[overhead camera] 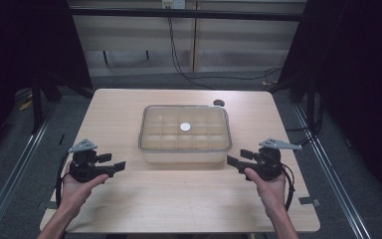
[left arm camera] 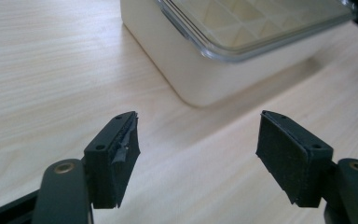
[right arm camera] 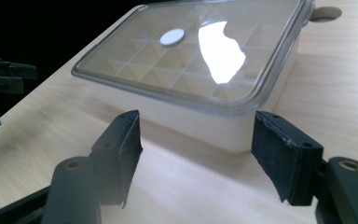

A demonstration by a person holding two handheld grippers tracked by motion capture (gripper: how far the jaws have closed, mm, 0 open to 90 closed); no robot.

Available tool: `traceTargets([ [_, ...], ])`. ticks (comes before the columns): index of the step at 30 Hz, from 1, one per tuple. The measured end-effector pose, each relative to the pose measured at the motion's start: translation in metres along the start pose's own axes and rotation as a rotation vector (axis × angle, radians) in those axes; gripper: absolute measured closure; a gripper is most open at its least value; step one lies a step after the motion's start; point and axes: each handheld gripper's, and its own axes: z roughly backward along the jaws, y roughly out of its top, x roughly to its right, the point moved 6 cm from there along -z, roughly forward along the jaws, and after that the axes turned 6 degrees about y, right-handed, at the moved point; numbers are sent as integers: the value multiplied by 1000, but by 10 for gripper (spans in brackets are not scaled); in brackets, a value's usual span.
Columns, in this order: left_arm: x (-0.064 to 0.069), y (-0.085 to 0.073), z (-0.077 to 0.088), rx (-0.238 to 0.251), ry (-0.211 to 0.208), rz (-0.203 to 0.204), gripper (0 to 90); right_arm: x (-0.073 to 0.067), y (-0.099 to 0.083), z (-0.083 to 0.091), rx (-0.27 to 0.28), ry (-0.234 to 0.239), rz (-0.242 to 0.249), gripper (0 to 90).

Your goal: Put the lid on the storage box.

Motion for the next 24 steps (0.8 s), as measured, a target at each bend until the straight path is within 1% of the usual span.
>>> traceTargets([
  [1,1,-3,3,4,-1,5,291,0,-3,2,-1,-1,-3,330],
  [3,2,-10,8,-3,-23,10,289,-1,-10,7,-8,-4,-9,329],
  [4,2,-10,8,-3,-23,10,287,-1,-12,9,-4,-5,-11,330],
  [5,2,-15,10,-5,-18,12,287,-1,-12,9,-4,-5,-11,330],
  [6,3,-20,11,-16,-16,7,288,-1,-19,14,1,-9,-23,329],
  [7,6,-28,11,-37,-18,0,288,-1,-23,16,-2,-14,-24,327],
  [8,7,-32,11,-48,-18,-6,288,0,-25,17,-3,-18,-27,326],
  [10,8,-38,12,-53,-15,-14,288,1,-34,20,-14,-18,-44,323],
  [11,9,-40,13,-55,-12,-9,288,1,-37,22,-15,-21,-45,320],
  [12,10,-44,14,-61,-9,-20,286,1,-40,24,-13,-24,-47,318],
  [14,12,-50,16,-71,-29,-1,277,2,-48,30,-7,-29,-61,315],
  [16,12,-56,17,-74,-19,-8,277,4,-54,34,-2,-33,-71,313],
  [17,12,-58,17,-81,-37,19,276,5,-57,37,3,-39,-85,312],
  [18,11,-60,17,-83,-66,58,277,7,-61,39,18,-36,-96,311],
  [19,11,-62,16,-79,-75,83,279,8,-64,40,23,-36,-103,308],
  [20,11,-65,14,-83,-57,74,281,10,-67,41,25,-40,-108,306],
  [21,11,-69,13,-100,-39,49,281,11,-70,42,25,-41,-118,303],
  [22,11,-71,12,-121,-22,13,277,13,-73,42,26,-54,-113,297],
  [24,12,-72,11,-112,-15,9,275,16,-79,42,7,-86,-98,289],
])
